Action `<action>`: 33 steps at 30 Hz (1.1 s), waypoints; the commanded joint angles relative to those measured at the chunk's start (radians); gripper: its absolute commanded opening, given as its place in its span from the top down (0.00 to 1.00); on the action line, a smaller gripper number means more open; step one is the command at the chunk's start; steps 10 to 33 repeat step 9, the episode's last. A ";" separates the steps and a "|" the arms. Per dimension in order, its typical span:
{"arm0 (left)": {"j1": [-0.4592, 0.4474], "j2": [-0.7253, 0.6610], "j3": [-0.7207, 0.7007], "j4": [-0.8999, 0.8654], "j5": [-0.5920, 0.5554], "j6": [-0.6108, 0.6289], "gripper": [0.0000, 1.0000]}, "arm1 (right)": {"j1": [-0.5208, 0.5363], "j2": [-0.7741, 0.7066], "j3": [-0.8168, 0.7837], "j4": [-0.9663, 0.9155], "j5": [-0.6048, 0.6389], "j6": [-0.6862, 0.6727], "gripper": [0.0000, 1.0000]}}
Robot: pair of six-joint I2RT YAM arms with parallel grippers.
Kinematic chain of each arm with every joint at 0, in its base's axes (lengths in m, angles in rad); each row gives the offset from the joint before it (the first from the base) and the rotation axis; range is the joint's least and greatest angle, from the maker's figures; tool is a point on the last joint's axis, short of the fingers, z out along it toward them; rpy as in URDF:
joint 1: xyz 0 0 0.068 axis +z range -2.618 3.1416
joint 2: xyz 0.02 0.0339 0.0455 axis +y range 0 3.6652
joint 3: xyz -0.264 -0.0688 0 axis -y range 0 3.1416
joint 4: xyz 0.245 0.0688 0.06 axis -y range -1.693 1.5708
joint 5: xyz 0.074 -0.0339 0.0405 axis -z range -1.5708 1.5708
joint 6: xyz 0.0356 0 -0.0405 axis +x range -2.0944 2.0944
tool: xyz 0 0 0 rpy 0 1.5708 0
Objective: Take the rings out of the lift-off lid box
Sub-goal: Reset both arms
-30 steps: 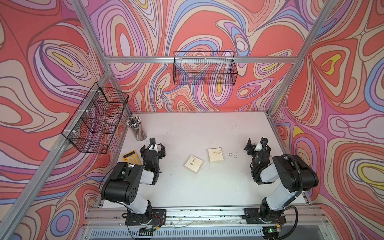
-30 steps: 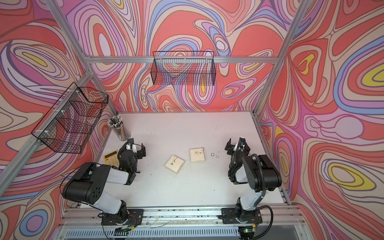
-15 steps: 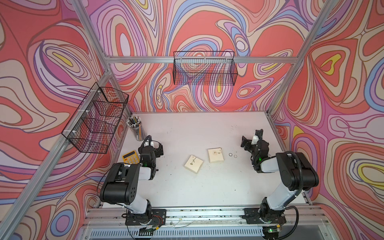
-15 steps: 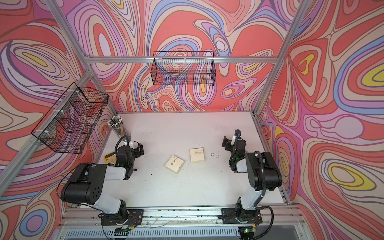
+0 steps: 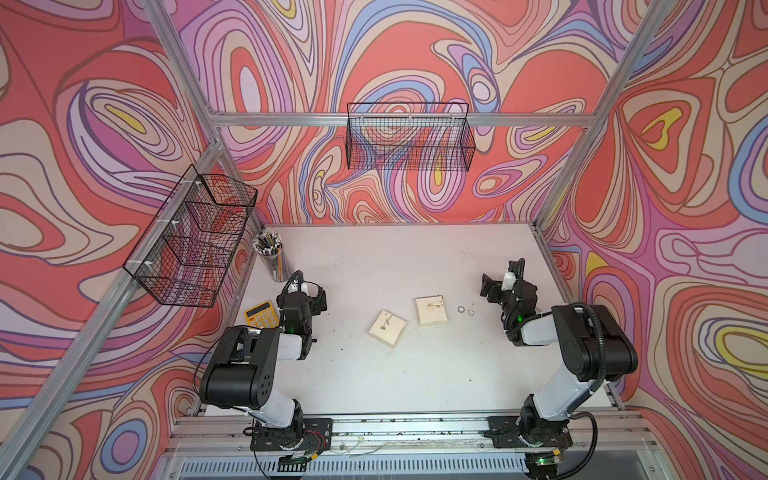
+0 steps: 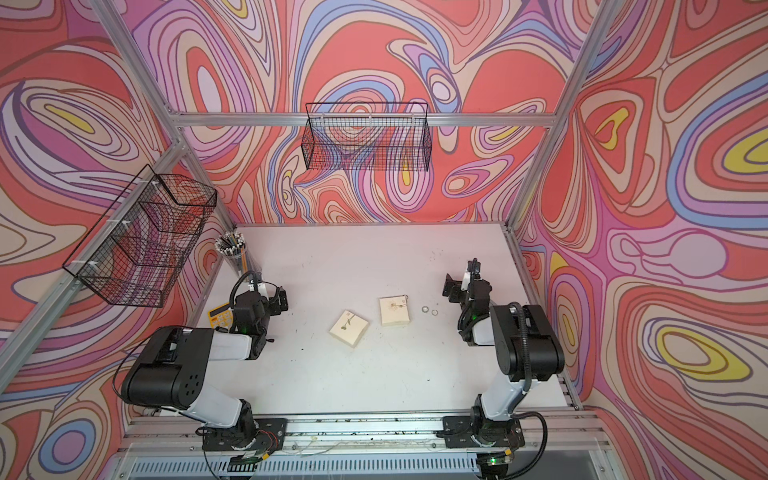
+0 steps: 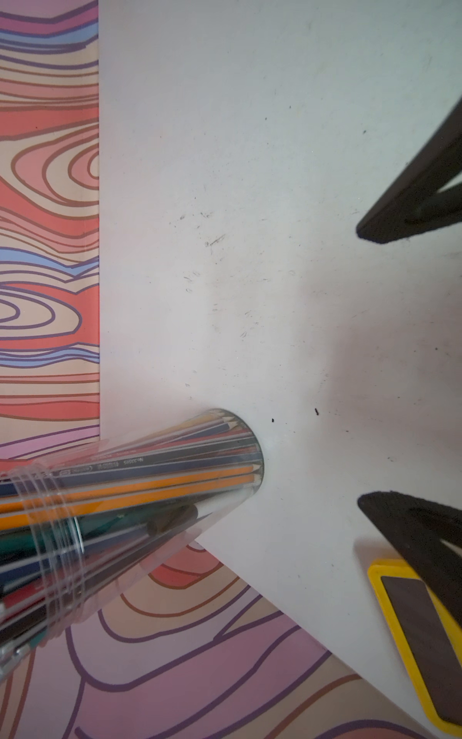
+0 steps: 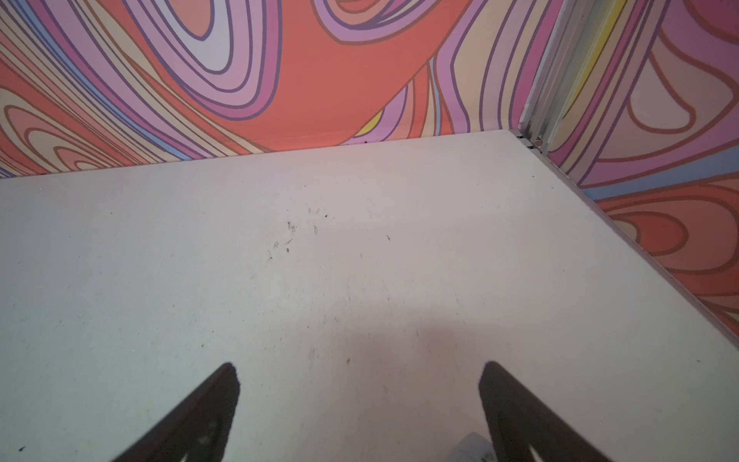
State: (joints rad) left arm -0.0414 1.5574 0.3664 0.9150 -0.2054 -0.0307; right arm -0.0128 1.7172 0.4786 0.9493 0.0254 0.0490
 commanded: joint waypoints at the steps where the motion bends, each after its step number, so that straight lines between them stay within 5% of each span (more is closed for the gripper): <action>1: 0.001 -0.011 0.004 -0.006 0.011 -0.007 0.00 | -0.003 0.002 -0.007 0.003 -0.010 -0.021 0.02; 33: 0.002 -0.009 0.009 -0.015 0.013 -0.008 0.00 | -0.003 0.003 -0.008 0.003 -0.011 -0.021 0.01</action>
